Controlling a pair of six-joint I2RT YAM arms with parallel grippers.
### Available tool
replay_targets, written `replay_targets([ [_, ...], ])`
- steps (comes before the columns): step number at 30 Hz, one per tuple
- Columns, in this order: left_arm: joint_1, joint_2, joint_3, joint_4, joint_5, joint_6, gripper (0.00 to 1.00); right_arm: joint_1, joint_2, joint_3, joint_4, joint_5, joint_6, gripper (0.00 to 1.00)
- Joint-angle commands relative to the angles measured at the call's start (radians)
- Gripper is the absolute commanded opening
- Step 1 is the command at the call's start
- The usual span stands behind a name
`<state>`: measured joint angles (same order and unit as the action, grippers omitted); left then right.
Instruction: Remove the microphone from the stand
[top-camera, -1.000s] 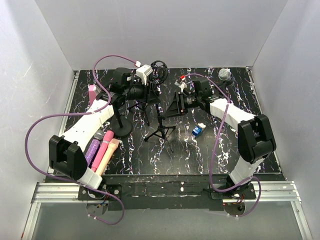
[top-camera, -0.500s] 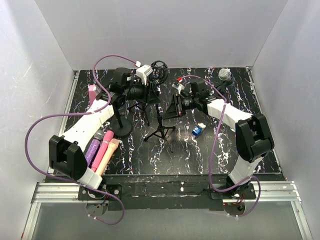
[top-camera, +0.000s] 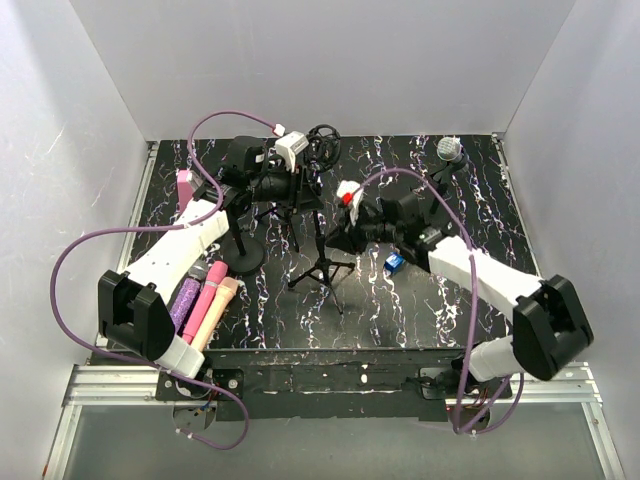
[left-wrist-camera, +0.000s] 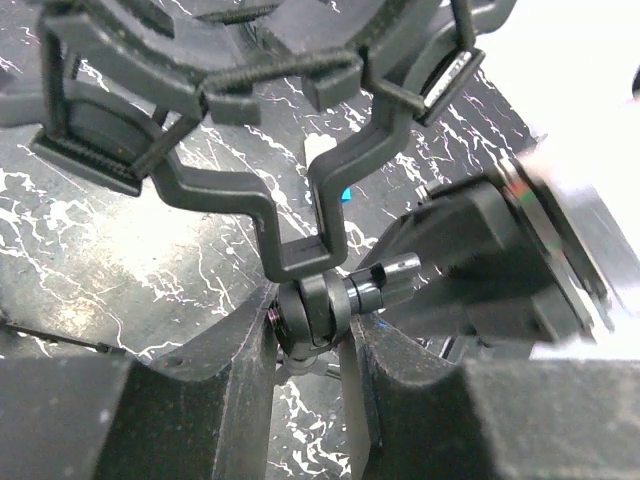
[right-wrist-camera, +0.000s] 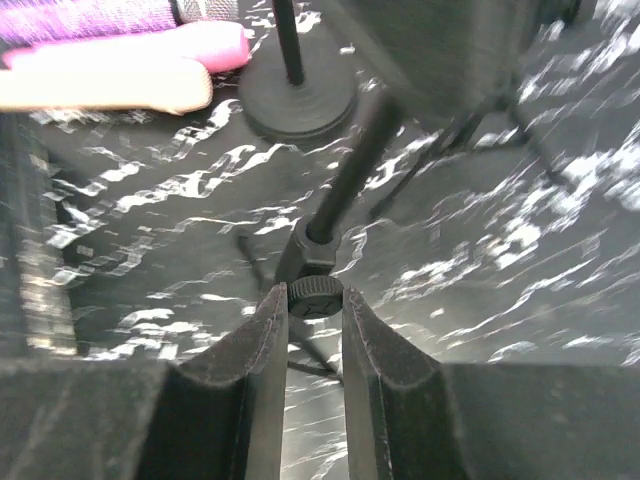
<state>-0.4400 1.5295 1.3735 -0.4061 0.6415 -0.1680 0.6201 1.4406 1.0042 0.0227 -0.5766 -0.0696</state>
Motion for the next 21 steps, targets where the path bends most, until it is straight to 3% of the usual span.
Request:
replay_targets([
  [1, 0.001, -0.052, 0.010, 0.006, 0.026, 0.024, 0.00, 0.081, -0.097, -0.151, 0.401, 0.207, -0.593, 0.01],
  [6, 0.001, -0.049, 0.007, 0.013, 0.060, 0.036, 0.00, 0.093, -0.048, -0.326, 0.870, 0.176, -1.191, 0.01],
  [8, 0.001, -0.048, 0.003, 0.024, 0.073, 0.038, 0.00, 0.092, -0.008, -0.366, 1.050, 0.153, -1.333, 0.01],
  [10, 0.000, -0.048, -0.005, 0.035, 0.087, 0.042, 0.00, 0.093, -0.040, -0.384, 1.050, 0.138, -1.380, 0.22],
  [11, 0.000, -0.049, -0.008, 0.039, 0.092, 0.044, 0.00, 0.090, -0.074, -0.398, 1.022, 0.138, -1.383, 0.38],
  [14, -0.012, -0.052, -0.016, 0.067, 0.106, 0.053, 0.00, 0.078, -0.225, -0.450, 0.803, 0.149, -1.388, 0.74],
  [18, -0.046, -0.025, -0.005, 0.145, 0.107, 0.019, 0.00, 0.024, -0.515, -0.454, 0.273, 0.176, -1.319, 0.83],
  [21, -0.074, 0.017, 0.018, 0.210, 0.074, 0.009, 0.00, 0.009, -0.728, -0.450, 0.003, 0.240, -1.254, 0.84],
])
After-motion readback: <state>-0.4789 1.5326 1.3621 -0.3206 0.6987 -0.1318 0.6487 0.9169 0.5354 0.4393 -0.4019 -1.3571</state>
